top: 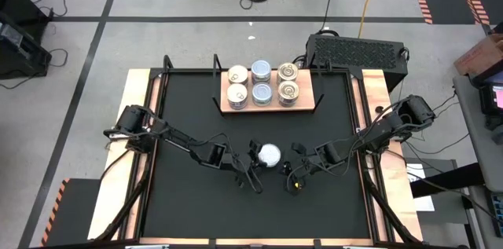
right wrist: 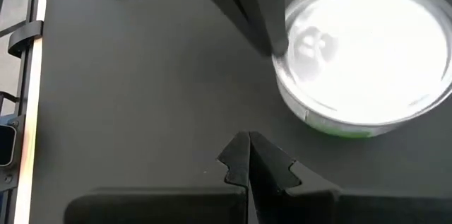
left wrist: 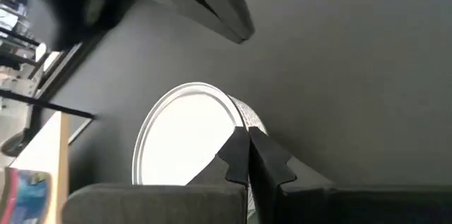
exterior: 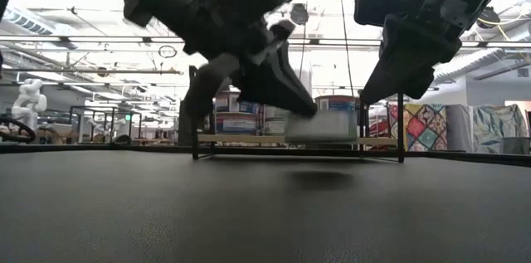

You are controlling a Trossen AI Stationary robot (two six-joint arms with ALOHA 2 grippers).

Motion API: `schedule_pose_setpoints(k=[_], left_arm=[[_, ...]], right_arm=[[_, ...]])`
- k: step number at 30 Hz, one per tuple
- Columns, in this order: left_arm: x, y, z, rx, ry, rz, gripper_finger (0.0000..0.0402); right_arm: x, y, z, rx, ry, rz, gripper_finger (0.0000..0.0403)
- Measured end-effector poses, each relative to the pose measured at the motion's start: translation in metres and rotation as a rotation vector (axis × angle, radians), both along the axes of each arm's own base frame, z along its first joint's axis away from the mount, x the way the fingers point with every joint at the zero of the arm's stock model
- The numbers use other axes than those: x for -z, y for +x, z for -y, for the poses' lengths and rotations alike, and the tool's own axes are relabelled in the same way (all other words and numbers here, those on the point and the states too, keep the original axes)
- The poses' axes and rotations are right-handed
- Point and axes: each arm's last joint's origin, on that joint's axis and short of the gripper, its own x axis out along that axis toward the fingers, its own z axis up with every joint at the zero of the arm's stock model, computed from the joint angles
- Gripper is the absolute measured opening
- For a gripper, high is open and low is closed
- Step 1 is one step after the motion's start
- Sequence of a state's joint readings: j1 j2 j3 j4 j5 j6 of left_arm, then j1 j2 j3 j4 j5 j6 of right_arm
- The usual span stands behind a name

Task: Stack canned seafood by type on shelf
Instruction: Stack the green tuna can on top of the green tuna cans on the shelf

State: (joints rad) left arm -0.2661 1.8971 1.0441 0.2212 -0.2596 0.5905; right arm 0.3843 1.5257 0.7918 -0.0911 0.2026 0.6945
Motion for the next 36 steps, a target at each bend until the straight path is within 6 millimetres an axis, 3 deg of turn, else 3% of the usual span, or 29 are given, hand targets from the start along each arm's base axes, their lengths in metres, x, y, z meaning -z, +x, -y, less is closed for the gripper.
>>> schedule_pose_setpoints(k=[9, 19, 36], left_arm=[[-0.026, -0.008, -0.005, -0.037, 0.070, 0.022, 0.0000], [-0.041, -0.010, -0.018, -0.069, 0.161, 0.048, 0.0000], [-0.078, 0.004, -0.084, -0.189, 0.282, 0.062, 0.0000]], right_arm=[[0.001, -0.001, 0.000, -0.001, -0.004, -0.012, 0.0000], [0.001, -0.001, 0.000, -0.002, -0.004, -0.016, 0.0000], [0.001, -0.001, 0.000, -0.018, 0.007, -0.021, 0.0000]])
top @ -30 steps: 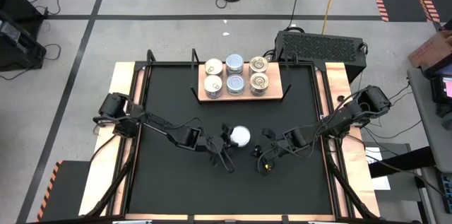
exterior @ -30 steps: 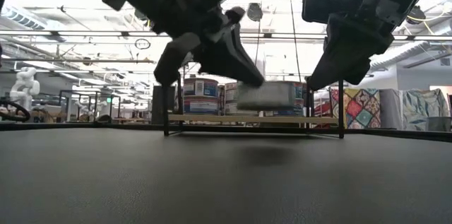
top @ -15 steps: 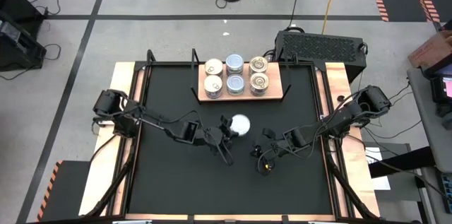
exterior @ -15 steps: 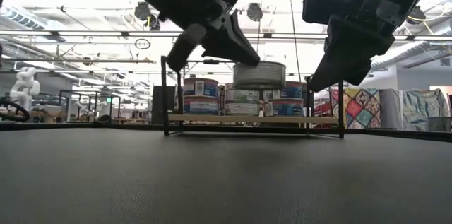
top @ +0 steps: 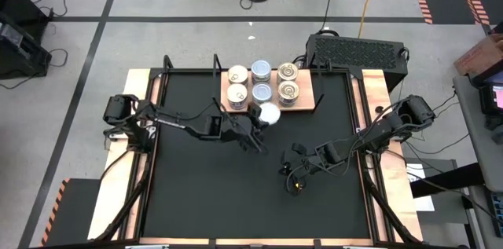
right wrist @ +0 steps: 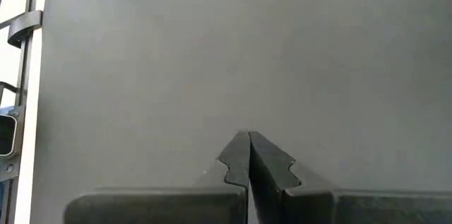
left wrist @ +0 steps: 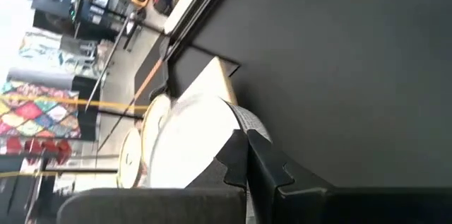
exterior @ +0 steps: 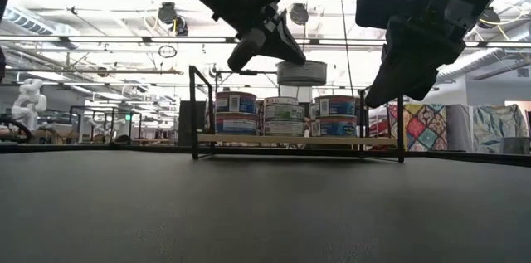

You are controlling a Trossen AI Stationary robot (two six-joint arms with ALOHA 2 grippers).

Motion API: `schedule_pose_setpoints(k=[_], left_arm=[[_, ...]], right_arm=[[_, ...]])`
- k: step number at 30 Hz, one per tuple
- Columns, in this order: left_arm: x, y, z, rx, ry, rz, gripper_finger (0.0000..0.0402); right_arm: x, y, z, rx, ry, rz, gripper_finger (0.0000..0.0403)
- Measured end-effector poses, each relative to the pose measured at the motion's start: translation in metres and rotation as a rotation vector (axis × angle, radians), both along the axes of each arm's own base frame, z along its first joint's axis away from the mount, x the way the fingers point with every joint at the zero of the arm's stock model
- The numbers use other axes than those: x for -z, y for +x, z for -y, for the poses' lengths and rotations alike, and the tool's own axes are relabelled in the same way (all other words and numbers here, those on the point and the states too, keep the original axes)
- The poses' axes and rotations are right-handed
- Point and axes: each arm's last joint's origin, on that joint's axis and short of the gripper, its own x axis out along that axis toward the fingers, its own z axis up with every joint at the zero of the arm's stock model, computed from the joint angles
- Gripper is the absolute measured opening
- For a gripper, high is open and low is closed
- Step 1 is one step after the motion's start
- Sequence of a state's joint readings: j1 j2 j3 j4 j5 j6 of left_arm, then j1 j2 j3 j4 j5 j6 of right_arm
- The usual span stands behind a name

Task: Stack canned seafood by type on shelf
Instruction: Stack the green tuna can on top of the green tuna cans on the shelf

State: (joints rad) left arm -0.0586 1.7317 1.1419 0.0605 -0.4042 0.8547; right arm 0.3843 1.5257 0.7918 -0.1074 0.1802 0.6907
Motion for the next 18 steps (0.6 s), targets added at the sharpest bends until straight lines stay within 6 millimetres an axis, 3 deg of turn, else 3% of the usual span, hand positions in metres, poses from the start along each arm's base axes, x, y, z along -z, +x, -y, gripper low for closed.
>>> schedule_pose_setpoints(k=[18], left_arm=[[0.000, -0.004, -0.073, -0.126, -0.053, -0.002, 0.0000]], right_arm=[[0.000, 0.000, 0.000, -0.016, -0.016, 0.001, 0.0000]])
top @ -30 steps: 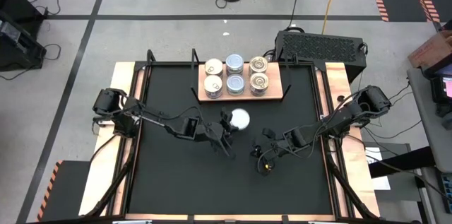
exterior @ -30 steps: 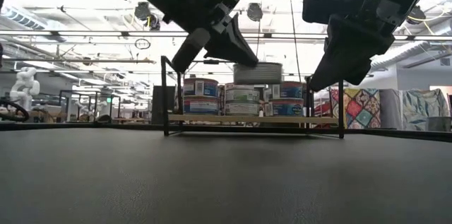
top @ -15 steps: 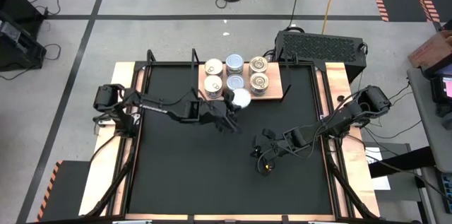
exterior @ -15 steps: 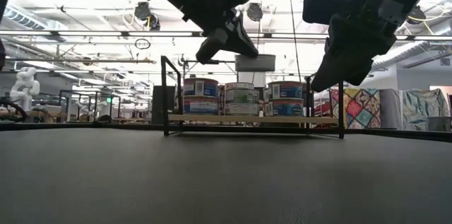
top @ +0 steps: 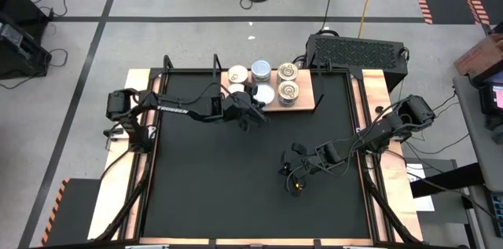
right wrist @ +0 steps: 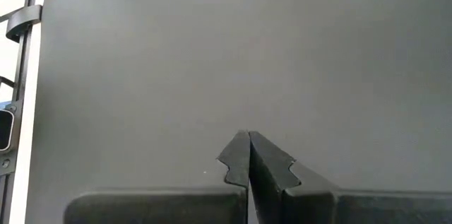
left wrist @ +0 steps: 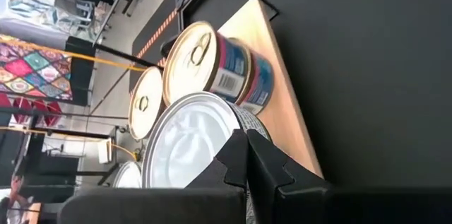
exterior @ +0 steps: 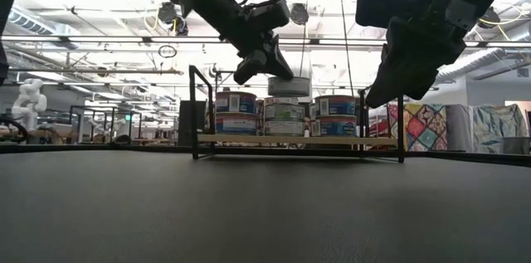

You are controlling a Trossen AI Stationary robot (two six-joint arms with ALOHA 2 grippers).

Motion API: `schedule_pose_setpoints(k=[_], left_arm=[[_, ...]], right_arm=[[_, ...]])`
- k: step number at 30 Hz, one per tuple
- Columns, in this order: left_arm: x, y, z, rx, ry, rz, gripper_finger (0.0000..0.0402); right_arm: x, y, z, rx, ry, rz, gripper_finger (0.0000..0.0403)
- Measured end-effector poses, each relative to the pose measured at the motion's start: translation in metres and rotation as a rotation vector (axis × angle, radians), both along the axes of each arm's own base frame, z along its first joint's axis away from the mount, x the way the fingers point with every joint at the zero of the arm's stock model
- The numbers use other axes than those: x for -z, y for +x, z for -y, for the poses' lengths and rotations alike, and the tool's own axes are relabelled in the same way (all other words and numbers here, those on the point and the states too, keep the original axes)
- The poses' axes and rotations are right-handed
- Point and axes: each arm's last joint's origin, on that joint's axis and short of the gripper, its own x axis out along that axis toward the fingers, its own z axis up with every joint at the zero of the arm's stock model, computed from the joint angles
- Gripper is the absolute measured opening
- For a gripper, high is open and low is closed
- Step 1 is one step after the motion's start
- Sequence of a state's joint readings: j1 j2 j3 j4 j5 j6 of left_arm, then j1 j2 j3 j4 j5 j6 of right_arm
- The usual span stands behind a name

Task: Stack canned seafood by type on shelf
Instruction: Stack the green tuna can on top of the green tuna cans on the shelf

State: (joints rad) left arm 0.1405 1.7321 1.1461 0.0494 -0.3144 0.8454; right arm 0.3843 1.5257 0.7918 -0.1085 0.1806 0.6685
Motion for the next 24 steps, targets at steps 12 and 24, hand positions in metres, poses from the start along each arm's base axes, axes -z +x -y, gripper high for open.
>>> schedule_pose_setpoints(k=[12, 24], left_arm=[[0.000, -0.005, -0.029, -0.020, -0.093, 0.031, 0.0000], [0.001, -0.007, -0.036, -0.020, -0.107, 0.036, 0.0000]], right_arm=[[0.000, 0.000, 0.000, 0.000, 0.001, 0.002, 0.0000], [-0.001, 0.001, 0.000, 0.001, 0.003, 0.008, 0.0000]])
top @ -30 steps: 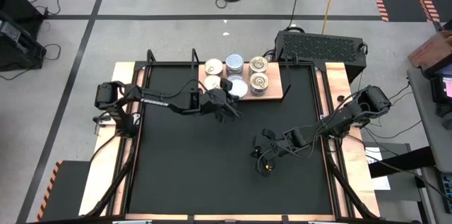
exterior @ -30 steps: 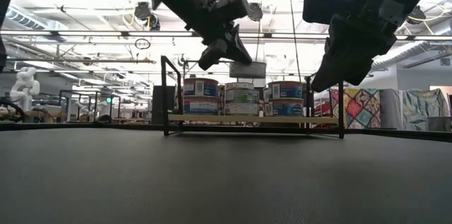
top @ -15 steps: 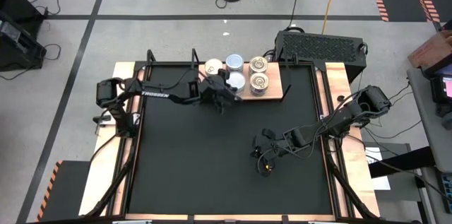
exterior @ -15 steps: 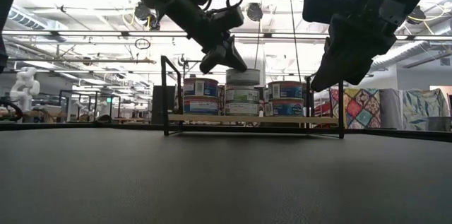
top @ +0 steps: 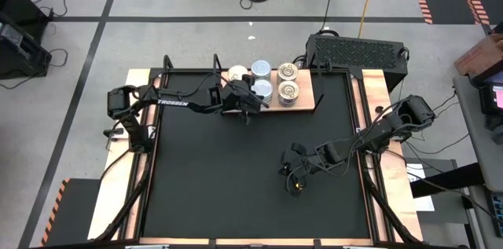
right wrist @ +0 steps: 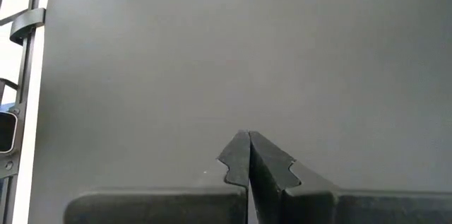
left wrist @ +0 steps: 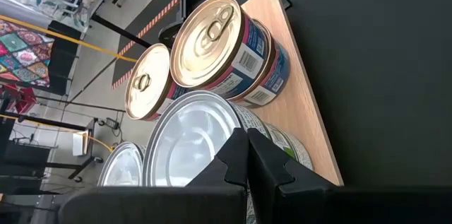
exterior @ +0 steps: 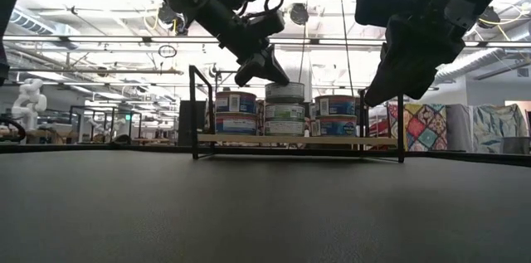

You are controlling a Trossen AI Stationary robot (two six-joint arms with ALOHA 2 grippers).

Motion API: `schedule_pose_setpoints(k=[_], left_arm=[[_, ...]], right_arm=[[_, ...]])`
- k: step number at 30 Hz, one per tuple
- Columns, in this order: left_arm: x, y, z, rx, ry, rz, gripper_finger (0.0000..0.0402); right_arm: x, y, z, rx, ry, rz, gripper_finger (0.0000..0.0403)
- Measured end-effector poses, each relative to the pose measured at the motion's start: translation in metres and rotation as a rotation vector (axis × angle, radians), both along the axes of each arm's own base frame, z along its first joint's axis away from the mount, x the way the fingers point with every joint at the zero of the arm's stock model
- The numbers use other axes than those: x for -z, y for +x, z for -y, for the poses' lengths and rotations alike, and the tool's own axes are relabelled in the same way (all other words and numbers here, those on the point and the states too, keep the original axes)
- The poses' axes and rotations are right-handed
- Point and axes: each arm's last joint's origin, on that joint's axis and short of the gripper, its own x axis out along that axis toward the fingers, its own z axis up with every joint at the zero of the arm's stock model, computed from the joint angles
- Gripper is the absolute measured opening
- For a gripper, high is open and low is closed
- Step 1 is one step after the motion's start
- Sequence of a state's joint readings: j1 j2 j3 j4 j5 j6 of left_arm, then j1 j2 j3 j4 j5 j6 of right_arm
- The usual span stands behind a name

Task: Stack canned seafood by type on shelf
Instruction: Stack the green tuna can on top of the green tuna cans on the shelf

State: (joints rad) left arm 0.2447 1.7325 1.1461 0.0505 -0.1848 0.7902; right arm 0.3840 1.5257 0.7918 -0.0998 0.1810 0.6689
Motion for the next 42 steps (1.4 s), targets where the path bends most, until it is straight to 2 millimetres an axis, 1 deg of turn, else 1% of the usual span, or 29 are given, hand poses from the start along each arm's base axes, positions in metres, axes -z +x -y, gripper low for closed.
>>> schedule_pose_setpoints(k=[11, 22, 33, 42], left_arm=[[0.000, -0.001, -0.002, -0.006, 0.000, 0.000, 0.0000], [0.000, -0.003, -0.010, -0.018, -0.036, 0.013, 0.0000], [0.011, 0.001, -0.012, -0.020, -0.041, -0.012, 0.0000], [0.010, 0.001, -0.013, -0.021, -0.038, -0.005, 0.0000]], right_arm=[[-0.001, 0.001, 0.000, 0.000, 0.005, 0.013, 0.0000], [-0.001, 0.001, 0.000, 0.000, 0.005, 0.013, 0.0000], [-0.001, 0.001, 0.000, 0.000, 0.005, 0.013, 0.0000], [-0.001, 0.001, 0.000, 0.000, 0.005, 0.012, 0.0000]])
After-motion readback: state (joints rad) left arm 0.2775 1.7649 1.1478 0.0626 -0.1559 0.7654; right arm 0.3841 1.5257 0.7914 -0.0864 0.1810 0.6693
